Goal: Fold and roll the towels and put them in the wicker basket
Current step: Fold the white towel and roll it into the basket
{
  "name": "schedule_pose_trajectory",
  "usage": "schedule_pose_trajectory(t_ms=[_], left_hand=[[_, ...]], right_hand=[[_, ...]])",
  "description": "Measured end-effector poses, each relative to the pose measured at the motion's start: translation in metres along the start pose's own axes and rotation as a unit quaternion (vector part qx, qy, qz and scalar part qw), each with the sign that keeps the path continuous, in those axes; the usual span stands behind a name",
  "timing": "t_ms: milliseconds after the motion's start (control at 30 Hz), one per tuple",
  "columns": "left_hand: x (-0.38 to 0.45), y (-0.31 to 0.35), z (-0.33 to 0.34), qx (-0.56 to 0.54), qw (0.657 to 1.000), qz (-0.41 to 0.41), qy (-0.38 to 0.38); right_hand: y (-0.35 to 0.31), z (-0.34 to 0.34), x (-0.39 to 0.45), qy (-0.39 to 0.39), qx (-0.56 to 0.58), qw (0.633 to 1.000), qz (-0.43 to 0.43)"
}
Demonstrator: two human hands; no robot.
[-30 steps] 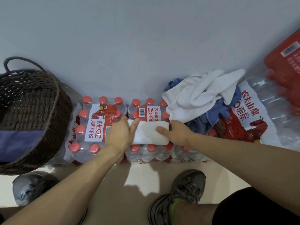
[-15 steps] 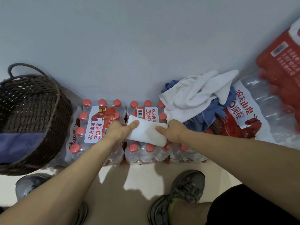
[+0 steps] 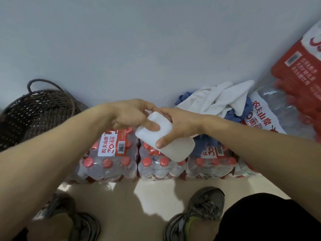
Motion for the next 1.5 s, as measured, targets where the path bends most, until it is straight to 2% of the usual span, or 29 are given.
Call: schedule_pose_trajectory(t_ms=[133, 233, 333, 467, 633, 700, 800, 900, 967, 1033, 1200, 1333, 1433, 1500], left_hand=[[-0.024, 0.024, -0.038, -0.003, 0.999, 0.029, 0.013], [-0.045, 0.013, -0.07, 0.0, 0.999, 0.036, 0.031], [-0.066, -0.011, -0.1, -0.038, 0.999, 0.032, 0.014], [-0.086, -0.049, -0.136, -0.133, 0.991, 0.013, 0.003], [-0.094, -0.073, -0.189, -0.149, 0.985, 0.041, 0.08], [-0.101, -0.087, -0.219, -0.098, 0.983, 0.05, 0.147], [-0.116, -0.116, -0.262, 0.024, 0.965, 0.051, 0.257], [-0.124, -0.163, -0.296, 0.024, 0.946, -0.011, 0.323], [-0.125, -0.196, -0.302, -0.032, 0.941, -0.068, 0.329], [-0.121, -0.219, -0.299, -0.021, 0.939, -0.107, 0.325], [-0.103, -0.235, -0.288, 0.209, 0.915, -0.127, 0.32], [-0.095, -0.245, -0.284, 0.269, 0.906, -0.137, 0.296], [-0.092, -0.251, -0.283, 0.266, 0.901, -0.129, 0.318], [-0.091, -0.251, -0.284, 0.27, 0.891, -0.118, 0.345]], right_hand=[[-0.021, 0.006, 0.006, -0.013, 0.057, 0.998, -0.023], [-0.041, 0.019, 0.012, -0.062, 0.069, 0.995, -0.026], [-0.069, 0.035, 0.023, -0.082, 0.053, 0.993, -0.058], [-0.108, 0.051, 0.049, -0.037, 0.005, 0.995, -0.097], [-0.158, 0.058, 0.086, 0.039, -0.101, 0.981, -0.16], [-0.174, 0.068, 0.107, 0.046, -0.135, 0.976, -0.165], [-0.199, 0.097, 0.144, -0.007, -0.167, 0.971, -0.171], [-0.225, 0.122, 0.181, -0.051, -0.183, 0.966, -0.178], [-0.236, 0.139, 0.204, -0.074, -0.21, 0.96, -0.169], [-0.236, 0.159, 0.223, -0.122, -0.238, 0.954, -0.136], [-0.208, 0.2, 0.248, -0.228, -0.199, 0.953, -0.005], [-0.202, 0.214, 0.252, -0.247, -0.221, 0.943, 0.03], [-0.2, 0.214, 0.253, -0.249, -0.207, 0.945, 0.051], [-0.199, 0.216, 0.253, -0.252, -0.247, 0.935, 0.043]])
Point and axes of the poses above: each hand's wrist, its own x-axis towards the middle knuckle, its own z-axis out of the palm, y = z × x, the point moved 7 cm from there along x, towards the middle knuckle, and after that the axes turned 9 degrees about y, right-handed, at the moved point
